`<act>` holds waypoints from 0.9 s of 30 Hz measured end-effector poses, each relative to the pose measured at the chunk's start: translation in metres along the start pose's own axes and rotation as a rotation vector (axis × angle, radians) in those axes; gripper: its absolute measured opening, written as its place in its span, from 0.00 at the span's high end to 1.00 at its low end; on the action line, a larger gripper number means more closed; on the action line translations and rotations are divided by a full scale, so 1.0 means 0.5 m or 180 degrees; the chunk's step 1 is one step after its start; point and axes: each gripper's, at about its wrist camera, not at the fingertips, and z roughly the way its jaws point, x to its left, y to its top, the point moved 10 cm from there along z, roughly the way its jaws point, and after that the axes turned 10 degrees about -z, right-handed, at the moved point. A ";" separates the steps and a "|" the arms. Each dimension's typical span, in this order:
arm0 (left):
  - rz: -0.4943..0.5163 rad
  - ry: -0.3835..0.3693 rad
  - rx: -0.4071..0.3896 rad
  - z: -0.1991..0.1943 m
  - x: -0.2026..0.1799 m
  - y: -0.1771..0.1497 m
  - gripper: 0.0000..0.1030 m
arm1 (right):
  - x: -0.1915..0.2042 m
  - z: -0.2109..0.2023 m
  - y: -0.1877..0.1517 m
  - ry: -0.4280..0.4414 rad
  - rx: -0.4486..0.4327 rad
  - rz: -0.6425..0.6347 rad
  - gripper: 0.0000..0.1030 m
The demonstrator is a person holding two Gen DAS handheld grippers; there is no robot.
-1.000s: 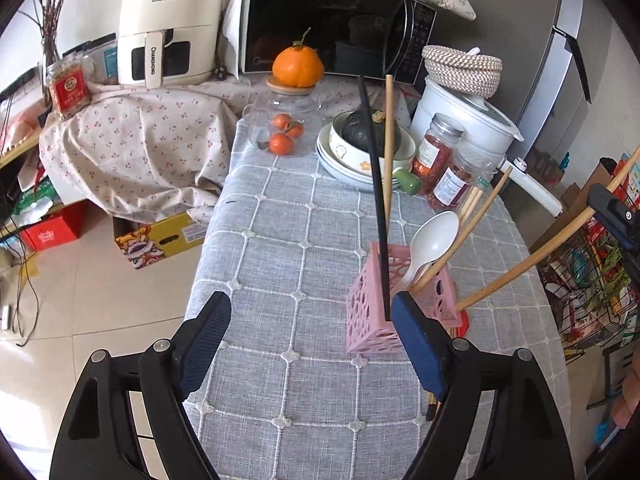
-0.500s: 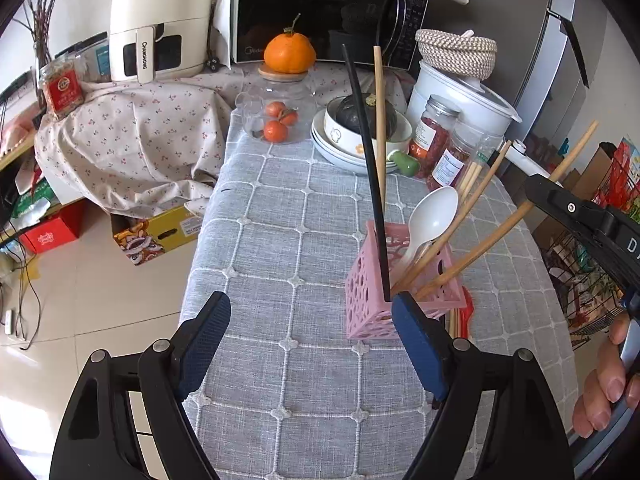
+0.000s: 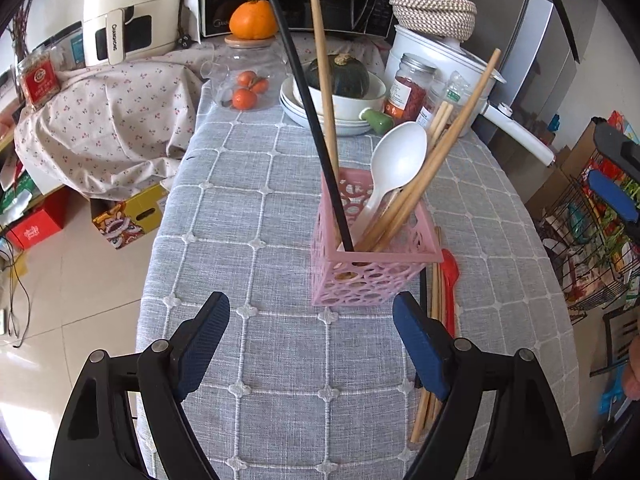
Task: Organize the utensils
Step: 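Move the right tool down to the red plastic spoon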
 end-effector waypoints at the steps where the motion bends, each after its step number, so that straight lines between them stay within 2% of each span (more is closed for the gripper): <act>1: 0.0032 0.0003 0.0002 0.001 -0.005 -0.004 0.14 | -0.011 -0.001 -0.008 -0.0055 0.0029 -0.0041 0.18; 5: 0.0124 0.0028 0.0037 0.008 -0.020 -0.018 0.12 | -0.057 0.011 -0.060 -0.0220 0.0258 -0.0092 0.16; 14: 0.0119 -0.0002 0.0232 0.030 -0.042 -0.055 0.12 | -0.135 0.055 -0.170 -0.0467 0.0891 -0.0082 0.16; 21: 0.0079 -0.0091 0.0401 0.044 -0.057 -0.067 0.12 | -0.176 0.092 -0.229 -0.0505 0.1320 0.0113 0.16; 27: 0.0196 -0.0066 0.0571 0.061 -0.065 -0.073 0.12 | -0.183 0.149 -0.267 -0.0476 0.1620 0.0205 0.16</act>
